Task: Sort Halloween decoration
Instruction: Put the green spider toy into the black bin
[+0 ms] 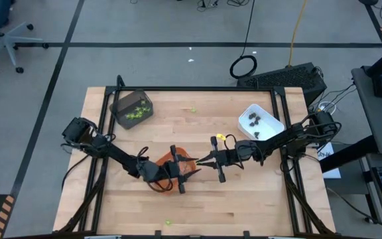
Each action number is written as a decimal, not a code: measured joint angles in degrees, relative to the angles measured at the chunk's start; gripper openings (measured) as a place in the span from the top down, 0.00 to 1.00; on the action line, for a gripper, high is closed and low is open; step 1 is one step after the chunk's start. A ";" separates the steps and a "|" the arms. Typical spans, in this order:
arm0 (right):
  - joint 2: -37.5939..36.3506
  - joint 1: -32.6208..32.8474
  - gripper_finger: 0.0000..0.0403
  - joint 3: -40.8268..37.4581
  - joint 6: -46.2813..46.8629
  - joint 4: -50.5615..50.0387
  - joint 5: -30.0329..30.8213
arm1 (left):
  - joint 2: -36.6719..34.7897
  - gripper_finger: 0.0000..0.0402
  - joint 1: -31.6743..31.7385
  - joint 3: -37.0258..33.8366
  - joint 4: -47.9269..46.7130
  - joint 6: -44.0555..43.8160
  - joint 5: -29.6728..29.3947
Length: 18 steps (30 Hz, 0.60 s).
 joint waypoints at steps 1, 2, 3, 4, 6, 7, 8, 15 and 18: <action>0.00 0.00 1.00 0.00 0.00 0.00 0.00 | 0.02 0.55 0.26 -0.01 -0.32 0.01 -0.02; 0.00 0.00 1.00 0.00 0.00 0.00 0.01 | 0.02 0.55 0.41 -0.02 -0.51 0.01 -0.02; 0.00 0.00 1.00 0.00 0.00 0.00 0.00 | 0.02 0.55 0.50 -0.02 -0.56 0.01 0.00; 0.00 0.00 1.00 0.00 -0.04 0.00 0.00 | 0.02 0.55 0.63 -0.02 -0.87 0.00 0.00; 0.00 0.00 1.00 0.00 -0.22 0.10 0.00 | 0.02 0.55 0.98 -0.02 -2.30 -0.43 0.04; 0.00 0.00 1.00 0.00 -0.29 0.18 0.00 | 0.02 0.55 1.31 -0.02 -2.83 -1.12 0.04; 0.00 0.00 1.00 0.00 -0.37 0.20 0.00 | 0.02 0.55 1.56 -0.02 -2.98 -1.47 0.03; -0.04 0.00 1.00 0.00 -0.39 0.22 0.02 | 0.02 0.62 2.55 -0.02 -3.28 -3.91 2.43; -0.04 0.00 1.00 0.00 -0.39 0.22 0.02 | 0.02 0.68 2.59 -0.02 -3.38 -4.47 3.26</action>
